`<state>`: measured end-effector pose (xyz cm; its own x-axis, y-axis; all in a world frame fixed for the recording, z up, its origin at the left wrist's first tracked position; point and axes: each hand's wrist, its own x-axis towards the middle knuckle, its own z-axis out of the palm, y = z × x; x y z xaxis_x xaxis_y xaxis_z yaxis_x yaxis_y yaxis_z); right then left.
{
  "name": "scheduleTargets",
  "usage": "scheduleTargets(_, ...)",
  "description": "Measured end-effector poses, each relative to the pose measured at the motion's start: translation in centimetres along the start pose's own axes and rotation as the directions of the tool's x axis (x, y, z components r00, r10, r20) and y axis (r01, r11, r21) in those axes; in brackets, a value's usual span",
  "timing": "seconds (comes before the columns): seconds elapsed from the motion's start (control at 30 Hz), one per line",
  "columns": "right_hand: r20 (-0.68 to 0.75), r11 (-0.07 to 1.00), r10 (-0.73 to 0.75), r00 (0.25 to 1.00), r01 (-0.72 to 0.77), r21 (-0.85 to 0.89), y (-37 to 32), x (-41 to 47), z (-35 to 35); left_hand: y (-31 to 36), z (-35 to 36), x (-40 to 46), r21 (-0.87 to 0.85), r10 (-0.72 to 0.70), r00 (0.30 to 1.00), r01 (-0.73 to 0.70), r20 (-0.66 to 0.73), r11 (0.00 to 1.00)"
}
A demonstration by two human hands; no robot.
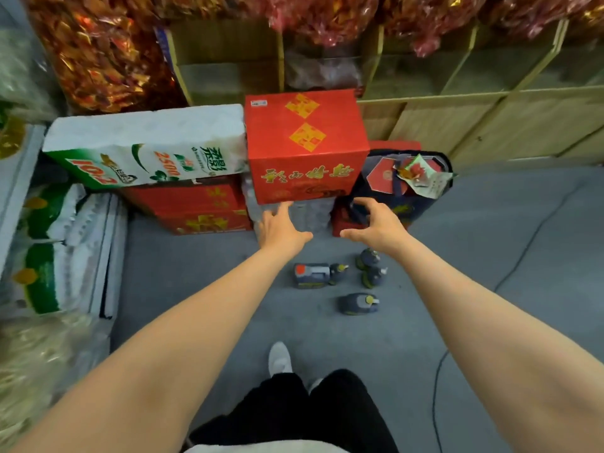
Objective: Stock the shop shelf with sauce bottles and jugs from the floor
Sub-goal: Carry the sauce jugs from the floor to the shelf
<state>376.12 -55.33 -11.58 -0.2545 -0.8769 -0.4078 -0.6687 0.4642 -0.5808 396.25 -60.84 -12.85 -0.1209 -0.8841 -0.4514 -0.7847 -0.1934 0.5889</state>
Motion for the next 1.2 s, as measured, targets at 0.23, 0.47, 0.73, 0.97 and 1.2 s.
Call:
scheduleTargets(0.23,0.126,0.975,0.175,0.976,-0.190,0.115,6.1,1.4,8.7,-6.2,5.3,3.4,-0.016,-0.079,0.989,0.082,0.122,0.997)
scheduleTargets(0.47,0.202,0.911,0.346,0.916,-0.380,0.162,17.1,6.6,20.3,-14.8,15.3,10.2,-0.030,-0.142,0.979,0.148,0.147,0.989)
scheduleTargets(0.73,0.239,0.893,0.412,0.879,-0.442,0.087,29.6,15.6,32.4,-25.4,28.8,21.4,-0.040,-0.072,0.981,0.081,0.181,0.996)
scheduleTargets(0.97,0.169,0.874,0.398,0.902,-0.428,0.230,39.0,23.7,42.8,-34.5,39.2,29.6,-0.131,0.086,0.962,-0.053,0.259,0.990)
scheduleTargets(1.2,0.013,0.872,0.290,0.957,-0.270,0.410,40.9,26.4,47.6,-37.8,44.4,34.0,-0.330,0.214,0.927,-0.107,0.309,0.938)
